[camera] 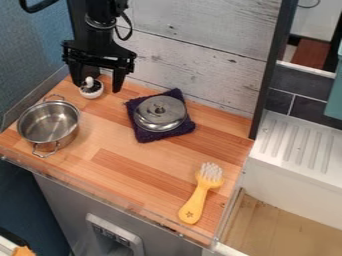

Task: Move the little thing to the right side of the cover of the silver pot

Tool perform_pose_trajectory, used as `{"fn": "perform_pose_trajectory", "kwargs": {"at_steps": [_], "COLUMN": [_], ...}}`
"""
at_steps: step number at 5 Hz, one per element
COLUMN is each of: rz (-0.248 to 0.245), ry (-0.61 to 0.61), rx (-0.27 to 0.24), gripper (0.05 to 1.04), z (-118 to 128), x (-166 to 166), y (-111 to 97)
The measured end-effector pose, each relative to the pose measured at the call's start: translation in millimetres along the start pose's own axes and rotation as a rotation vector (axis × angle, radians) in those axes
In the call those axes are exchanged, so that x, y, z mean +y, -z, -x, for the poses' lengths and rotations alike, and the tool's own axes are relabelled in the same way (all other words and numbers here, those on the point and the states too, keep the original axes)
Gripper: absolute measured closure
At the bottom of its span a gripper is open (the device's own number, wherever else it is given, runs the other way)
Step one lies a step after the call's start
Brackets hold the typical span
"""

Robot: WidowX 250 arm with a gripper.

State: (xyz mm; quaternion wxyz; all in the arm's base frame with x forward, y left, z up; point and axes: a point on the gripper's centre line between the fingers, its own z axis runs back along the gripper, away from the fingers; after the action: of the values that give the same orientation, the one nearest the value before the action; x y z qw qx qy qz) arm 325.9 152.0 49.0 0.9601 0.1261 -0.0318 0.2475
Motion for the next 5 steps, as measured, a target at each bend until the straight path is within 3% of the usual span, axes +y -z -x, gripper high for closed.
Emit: {"fn": "perform_pose_trajectory", "kwargs": {"at_steps": [1, 3, 4, 5], "rz": [-0.006, -0.044, -0.016, 0.009], "ry": [0.002, -0.125, -0.192, -0.257], "rx": [0.032, -0.044, -0.054, -0.03], "gripper": [0.083, 0.083, 0.083, 0.083], "z": [3.9, -15.1, -30.0, -45.4], "x": [-2.9, 2.3, 8.0, 17.1], "y": [12.1, 36.6, 41.6, 53.6]}}
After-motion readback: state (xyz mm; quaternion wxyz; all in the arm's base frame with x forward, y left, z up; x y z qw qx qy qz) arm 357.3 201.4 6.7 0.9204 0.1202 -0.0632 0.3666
